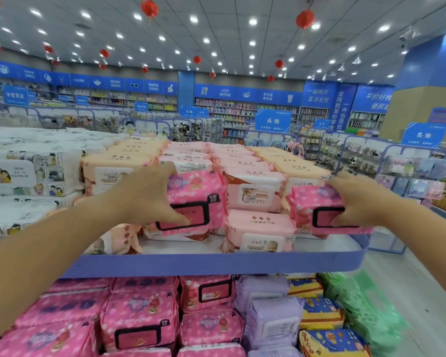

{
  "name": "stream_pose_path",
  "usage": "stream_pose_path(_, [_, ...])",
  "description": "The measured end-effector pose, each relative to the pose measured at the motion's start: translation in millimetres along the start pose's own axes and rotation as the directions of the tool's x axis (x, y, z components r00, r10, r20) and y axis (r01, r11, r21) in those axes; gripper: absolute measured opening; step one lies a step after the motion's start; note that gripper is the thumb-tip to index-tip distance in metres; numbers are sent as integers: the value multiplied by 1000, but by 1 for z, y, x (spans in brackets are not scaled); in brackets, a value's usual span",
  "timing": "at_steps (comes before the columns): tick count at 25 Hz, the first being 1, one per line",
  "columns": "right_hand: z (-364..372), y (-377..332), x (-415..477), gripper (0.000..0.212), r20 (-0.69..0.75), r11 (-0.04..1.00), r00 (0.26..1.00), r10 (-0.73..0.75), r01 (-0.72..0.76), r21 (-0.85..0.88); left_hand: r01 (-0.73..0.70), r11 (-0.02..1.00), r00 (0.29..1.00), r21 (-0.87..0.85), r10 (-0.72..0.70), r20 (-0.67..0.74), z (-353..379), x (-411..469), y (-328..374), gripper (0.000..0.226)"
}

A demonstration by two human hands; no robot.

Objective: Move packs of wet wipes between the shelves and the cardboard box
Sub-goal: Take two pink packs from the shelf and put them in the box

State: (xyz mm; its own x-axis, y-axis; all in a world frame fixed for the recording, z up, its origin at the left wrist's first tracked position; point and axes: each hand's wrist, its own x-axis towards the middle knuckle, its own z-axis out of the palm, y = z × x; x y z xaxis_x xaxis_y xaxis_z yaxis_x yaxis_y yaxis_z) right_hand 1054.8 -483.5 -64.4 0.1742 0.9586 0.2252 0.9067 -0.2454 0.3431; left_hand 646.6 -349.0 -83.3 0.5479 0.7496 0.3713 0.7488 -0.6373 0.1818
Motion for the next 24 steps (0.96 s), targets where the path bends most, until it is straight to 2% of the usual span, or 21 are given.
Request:
stream_pose_path(2, [-25,-6,-17,83,-89,999,995,36,-34,23,112,952,991,-287,-127,-34,-11,-15,13,79])
stream_pose_path(3, [-34,-11,-28,84,-109,988,990,89,-74,135,166,871,978,-462,-206,-37,-11,-25,17,75])
stream_pose_path(4, [-41,-18,-39,80,-115,941,981,154,-110,320,202,744,960,-637,-279,-22,-8,-38,21,73])
stream_pose_path(5, [-46,-29,-52,69,-112,838,971,213,-122,532,229,579,939,-783,-343,21,-3,-53,25,72])
stream_pose_path(7, [-45,-62,-77,46,-69,505,963,261,-75,860,289,261,889,-921,-431,157,10,-92,36,61])
stream_pose_path(9, [-36,-104,-98,40,-13,175,967,253,-32,984,324,91,841,-942,-485,242,19,-131,42,46])
stream_pose_path(12, [-20,-179,-121,54,33,-146,987,157,-10,989,325,15,750,-946,-614,248,18,-199,33,46])
stream_pose_path(14, [-12,-231,-138,56,84,-268,992,89,-58,962,339,6,693,-941,-678,245,6,-252,20,44])
stream_pose_path(17, [-14,-321,-176,52,116,-358,992,-56,-128,925,344,27,584,-939,-789,192,-22,-349,-3,37])
stream_pose_path(20, [-30,-417,-217,59,117,-381,970,-214,-193,904,341,20,457,-940,-877,147,-50,-448,-34,41])
stream_pose_path(24, [-67,-556,-279,85,107,-385,916,-387,-266,884,280,-31,305,-960,-945,120,-93,-579,-88,40])
